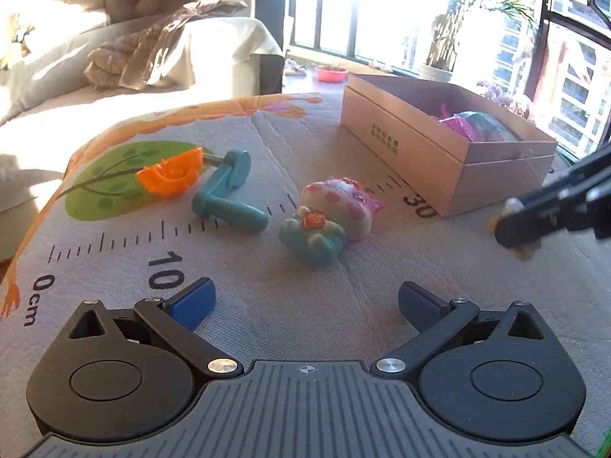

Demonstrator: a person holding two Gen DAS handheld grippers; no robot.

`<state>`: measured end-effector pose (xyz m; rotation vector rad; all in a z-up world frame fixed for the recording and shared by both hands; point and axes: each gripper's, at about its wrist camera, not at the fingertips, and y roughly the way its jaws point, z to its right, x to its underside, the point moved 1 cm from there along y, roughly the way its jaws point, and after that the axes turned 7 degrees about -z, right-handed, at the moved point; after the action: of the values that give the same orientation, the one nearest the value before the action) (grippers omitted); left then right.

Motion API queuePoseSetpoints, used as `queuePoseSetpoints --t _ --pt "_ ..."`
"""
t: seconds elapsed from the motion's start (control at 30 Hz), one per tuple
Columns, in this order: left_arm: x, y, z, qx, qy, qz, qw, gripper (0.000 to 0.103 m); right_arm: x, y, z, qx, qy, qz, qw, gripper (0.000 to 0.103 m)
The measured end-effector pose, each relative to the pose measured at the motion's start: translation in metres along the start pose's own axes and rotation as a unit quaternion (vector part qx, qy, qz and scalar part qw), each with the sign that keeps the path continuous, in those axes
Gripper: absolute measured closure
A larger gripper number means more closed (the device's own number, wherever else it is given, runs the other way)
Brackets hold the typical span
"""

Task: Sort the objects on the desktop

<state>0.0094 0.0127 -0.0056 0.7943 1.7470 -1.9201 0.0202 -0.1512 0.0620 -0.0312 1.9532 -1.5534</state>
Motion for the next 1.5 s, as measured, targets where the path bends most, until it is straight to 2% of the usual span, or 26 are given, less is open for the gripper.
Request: queuePoseSetpoints --t 0.03,0.1,0.13,0.27,0.33,0.5,0.63,0.77,0.93,1.0,1.03,1.07,1.13,1.27,1.33,1.4,1.5 --pt "0.000 0.000 0.001 -0.002 0.002 -0.001 1.0000 0.000 0.009 0.005 0.001 0.005 0.002 0.000 1.000 0.074" --pt "0.000 0.000 0.001 -0.003 0.004 -0.001 1.0000 0.000 0.018 0.010 0.006 0.006 0.009 0.007 1.000 0.063" --pt "0.000 0.000 0.001 -0.003 0.003 -0.001 1.0000 0.000 0.022 0.012 0.008 0.007 0.013 0.018 1.000 0.063" --pt "0.000 -0.001 -0.003 0.001 -0.007 0.004 1.0000 0.000 0.012 0.009 0.022 0.007 0.027 0.069 0.997 0.053" --pt "0.000 -0.001 -0.003 -0.005 -0.008 0.002 1.0000 0.000 -0.001 0.012 0.028 0.009 0.030 0.085 0.996 0.053" --pt "-0.002 -0.002 -0.001 -0.015 -0.002 -0.001 0.9999 0.000 -0.034 0.031 0.030 -0.021 0.033 0.101 0.994 0.052" --pt "-0.011 -0.005 -0.005 -0.019 0.001 0.009 0.9998 0.000 -0.041 0.036 0.026 -0.024 0.035 0.116 0.992 0.051" --pt "-0.020 -0.008 -0.001 -0.019 0.024 0.034 0.9990 0.000 -0.016 0.021 0.033 -0.005 0.043 0.142 0.989 0.035" --pt "-0.031 0.005 0.012 -0.014 0.040 0.031 0.9986 0.001 0.035 0.010 0.050 0.040 0.078 0.144 0.986 0.029" --pt "-0.033 0.010 0.019 -0.012 0.053 0.029 0.9981 0.013 0.055 0.007 0.051 0.034 0.086 0.141 0.986 0.026" --pt "-0.034 0.013 0.023 -0.013 0.060 0.024 0.9978 0.029 0.062 0.005 0.049 0.030 0.084 0.140 0.986 0.026" --pt "-0.034 0.016 0.025 -0.015 0.063 0.019 0.9977 0.038 0.068 0.005 0.046 0.026 0.078 0.139 0.987 0.026" --pt "-0.033 0.021 0.029 -0.017 0.068 0.010 0.9975 0.046 0.077 0.005 0.034 0.022 0.057 0.138 0.989 0.026" --pt "-0.025 0.014 0.030 -0.014 0.076 0.005 0.9970 0.049 0.079 0.015 0.006 0.022 0.003 0.136 0.990 0.026" --pt "-0.019 0.006 0.027 -0.010 0.072 -0.003 0.9973 0.049 0.075 0.021 -0.005 0.014 -0.016 0.129 0.991 0.030" --pt "-0.011 -0.004 0.025 -0.011 0.069 -0.009 0.9975 0.049 0.071 0.027 -0.012 0.024 -0.032 0.126 0.991 0.048" --pt "-0.002 -0.017 0.024 -0.006 0.070 -0.014 0.9975 0.049 0.066 0.027 -0.010 0.027 -0.031 0.125 0.991 0.064"
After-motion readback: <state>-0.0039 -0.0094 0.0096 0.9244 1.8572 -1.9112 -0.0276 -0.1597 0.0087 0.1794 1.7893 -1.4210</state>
